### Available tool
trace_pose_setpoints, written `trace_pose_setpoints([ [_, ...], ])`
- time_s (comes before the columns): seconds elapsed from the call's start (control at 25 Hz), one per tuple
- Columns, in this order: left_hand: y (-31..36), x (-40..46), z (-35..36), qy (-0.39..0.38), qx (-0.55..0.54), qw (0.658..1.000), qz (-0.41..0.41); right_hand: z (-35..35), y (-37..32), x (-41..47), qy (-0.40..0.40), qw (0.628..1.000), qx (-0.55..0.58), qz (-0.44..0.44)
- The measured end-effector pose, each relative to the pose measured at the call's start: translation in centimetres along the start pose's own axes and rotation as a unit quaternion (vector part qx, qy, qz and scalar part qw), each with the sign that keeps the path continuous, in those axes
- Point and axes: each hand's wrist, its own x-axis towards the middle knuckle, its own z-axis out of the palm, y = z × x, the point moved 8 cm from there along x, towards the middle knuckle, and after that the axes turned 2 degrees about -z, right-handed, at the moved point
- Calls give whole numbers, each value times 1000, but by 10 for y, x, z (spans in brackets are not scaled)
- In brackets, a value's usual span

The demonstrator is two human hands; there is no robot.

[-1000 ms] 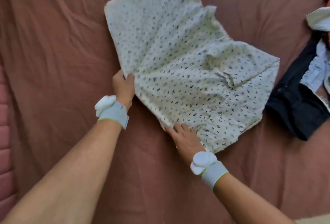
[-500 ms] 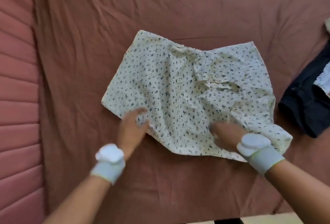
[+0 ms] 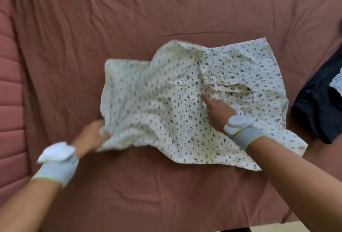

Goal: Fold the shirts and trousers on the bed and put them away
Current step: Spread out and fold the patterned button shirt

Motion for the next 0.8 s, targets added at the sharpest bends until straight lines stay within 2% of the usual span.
trace_pose_setpoints([
  [0.08, -49, -48, 28, -143, 49, 986, -71, 0, -5, -3, -15, 999, 7, -28],
  [0.12, -58, -59, 27, -169, 51, 980, -88, -9, -3, 0, 14, 999, 19, -28],
  [0.16, -54, -59, 14, -129, 34, 987, -89, -23, 4, 3, 60, 997, 44, -12],
  [0.2, -38, -48, -9, -29, 20, 997, -70, -38, 13, 7, 111, 991, 71, 13],
  [0.24, -9, -37, -37, 80, 14, 996, -30, -52, 23, 10, 152, 982, 102, 38],
  [0.28, 26, -26, -59, 157, 13, 987, 21, -62, 30, 17, 171, 976, 121, 59],
  [0.32, 64, -13, -73, 188, 12, 979, 73, -69, 34, 24, 175, 975, 119, 74],
  [0.36, 95, 1, -75, 181, 31, 978, 100, -70, 35, 31, 162, 979, 94, 86],
  [0.44, 122, 30, -65, 147, 89, 981, 94, -67, 34, 39, 128, 985, 62, 97],
  [0.48, 129, 38, -66, 157, 127, 976, 87, -71, 34, 41, 134, 982, 78, 106],
  [0.52, 134, 41, -76, 200, 143, 966, 85, -83, 37, 43, 168, 970, 130, 119],
  [0.6, 139, 43, -122, 329, 81, 937, 86, -122, 46, 48, 277, 916, 257, 136],
  [0.68, 144, 38, -186, 445, -58, 885, 123, -183, 30, 53, 391, 867, 303, 62],
  [0.72, 146, 36, -209, 472, -120, 858, 165, -203, 13, 56, 411, 860, 303, -6],
  [0.76, 145, 34, -219, 475, -145, 846, 192, -212, -5, 60, 405, 866, 286, -61],
  [0.8, 140, 33, -211, 455, -141, 858, 190, -205, -18, 63, 378, 883, 263, -86],
])
